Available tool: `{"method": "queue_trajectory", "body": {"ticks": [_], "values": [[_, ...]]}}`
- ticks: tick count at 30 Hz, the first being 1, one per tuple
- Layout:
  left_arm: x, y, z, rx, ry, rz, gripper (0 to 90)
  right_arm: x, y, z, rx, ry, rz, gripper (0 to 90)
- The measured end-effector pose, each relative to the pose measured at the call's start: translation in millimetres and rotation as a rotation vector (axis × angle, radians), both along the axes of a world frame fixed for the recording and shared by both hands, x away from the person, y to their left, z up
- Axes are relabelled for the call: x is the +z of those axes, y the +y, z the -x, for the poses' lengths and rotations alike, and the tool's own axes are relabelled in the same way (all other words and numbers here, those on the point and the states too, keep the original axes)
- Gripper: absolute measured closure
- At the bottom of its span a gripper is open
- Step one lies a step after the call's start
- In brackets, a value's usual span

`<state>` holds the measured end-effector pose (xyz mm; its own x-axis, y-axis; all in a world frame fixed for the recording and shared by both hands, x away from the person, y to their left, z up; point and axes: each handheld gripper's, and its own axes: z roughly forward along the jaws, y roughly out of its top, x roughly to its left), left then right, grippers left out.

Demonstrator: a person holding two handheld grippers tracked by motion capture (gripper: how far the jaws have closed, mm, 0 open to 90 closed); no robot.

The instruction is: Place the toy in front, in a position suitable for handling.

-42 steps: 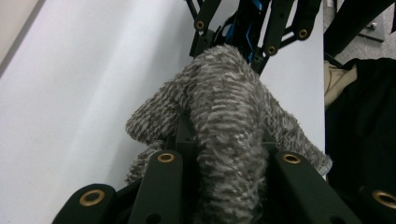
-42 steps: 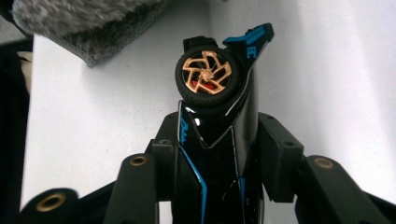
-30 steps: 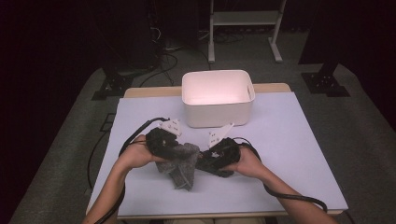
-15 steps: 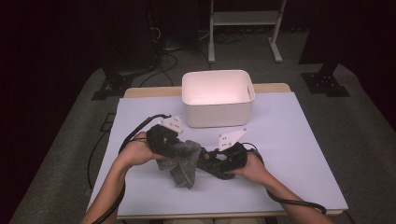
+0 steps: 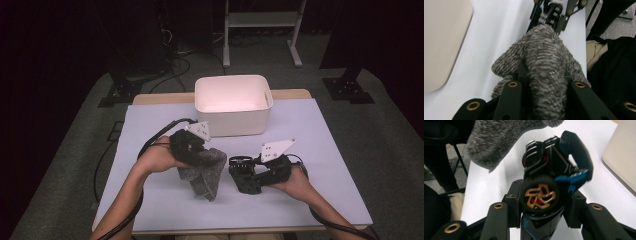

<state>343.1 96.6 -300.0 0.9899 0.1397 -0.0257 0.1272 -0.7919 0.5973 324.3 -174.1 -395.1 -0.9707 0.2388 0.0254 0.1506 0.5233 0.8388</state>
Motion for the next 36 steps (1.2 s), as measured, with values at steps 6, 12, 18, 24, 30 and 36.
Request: {"method": "queue_trajectory", "body": {"ticks": [6, 12, 18, 24, 30, 36], "values": [[1.2, -5.5, -1.4, -0.009, 0.003, 0.001, 72.8, 3.4, -8.8, 5.1, 0.003, -0.006, -0.003, 56.3], [7.0, -5.8, -0.8, -0.019, 0.008, 0.015, 72.8, 3.9, 4.2, 3.1, 0.036, -0.018, -0.02, 56.3], [21.5, -7.8, 4.6, -0.035, -0.009, 0.027, 72.8, 9.2, 27.6, -3.1, 0.071, -0.035, -0.041, 56.3], [26.4, -23.0, 7.7, -0.082, -0.016, 0.011, 72.8, 3.4, 46.2, -4.8, 0.098, -0.034, -0.035, 56.3], [9.3, -32.9, 5.1, -0.094, 0.006, -0.002, 73.0, -1.3, 43.1, -1.8, 0.092, -0.033, -0.053, 56.2], [5.5, -34.8, 7.5, -0.087, 0.007, -0.028, 73.1, 0.0, 32.2, -2.6, 0.073, -0.023, -0.047, 55.8]]}}
